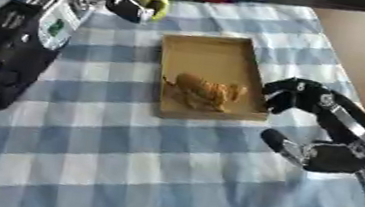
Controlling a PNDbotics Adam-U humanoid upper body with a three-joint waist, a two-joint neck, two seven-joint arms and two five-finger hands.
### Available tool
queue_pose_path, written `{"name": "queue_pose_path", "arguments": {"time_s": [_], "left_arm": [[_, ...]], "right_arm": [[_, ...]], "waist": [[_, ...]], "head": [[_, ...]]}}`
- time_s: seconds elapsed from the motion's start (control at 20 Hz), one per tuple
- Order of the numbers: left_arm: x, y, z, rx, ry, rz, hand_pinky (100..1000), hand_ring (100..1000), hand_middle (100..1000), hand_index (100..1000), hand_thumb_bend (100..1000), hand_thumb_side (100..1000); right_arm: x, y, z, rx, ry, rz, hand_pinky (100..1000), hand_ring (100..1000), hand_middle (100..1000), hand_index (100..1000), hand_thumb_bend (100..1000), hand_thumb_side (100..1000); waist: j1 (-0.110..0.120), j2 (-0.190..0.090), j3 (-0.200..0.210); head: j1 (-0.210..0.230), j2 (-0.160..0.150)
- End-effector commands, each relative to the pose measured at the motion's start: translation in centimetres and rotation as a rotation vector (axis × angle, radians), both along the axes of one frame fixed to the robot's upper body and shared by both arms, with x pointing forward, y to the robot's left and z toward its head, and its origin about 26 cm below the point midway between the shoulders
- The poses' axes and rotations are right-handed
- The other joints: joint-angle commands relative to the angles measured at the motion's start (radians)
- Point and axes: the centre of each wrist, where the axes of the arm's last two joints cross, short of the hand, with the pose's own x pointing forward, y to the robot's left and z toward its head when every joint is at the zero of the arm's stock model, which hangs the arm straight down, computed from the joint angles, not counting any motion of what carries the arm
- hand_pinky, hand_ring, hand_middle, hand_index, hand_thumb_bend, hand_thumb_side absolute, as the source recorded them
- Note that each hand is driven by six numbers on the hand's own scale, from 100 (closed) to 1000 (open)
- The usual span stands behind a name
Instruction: Pick up objects on the table and place them in the box.
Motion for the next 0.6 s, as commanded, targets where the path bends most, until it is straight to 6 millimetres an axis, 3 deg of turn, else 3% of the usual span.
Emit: {"name": "queue_pose_path", "arguments": {"time_s": [0.05, 0.6], "left_arm": [[-0.1, -1.4, 0.4, 0.007, -0.018, -0.042, 530, 307, 207, 400, 135, 100], [0.3, -2.9, -3.7, 0.032, 0.089, -0.099, 535, 340, 241, 438, 177, 100]], "right_arm": [[0.1, 0.0, 1.1, -0.002, -0.029, 0.014, 667, 708, 753, 847, 394, 442], [0.1, 0.3, 1.2, 0.003, -0.031, 0.022, 667, 707, 752, 847, 389, 447]], "waist": [[-0.002, -0.015, -0.005], [-0.002, -0.006, -0.017]], "head": [[0.006, -0.01], [0.006, -0.017]]}}
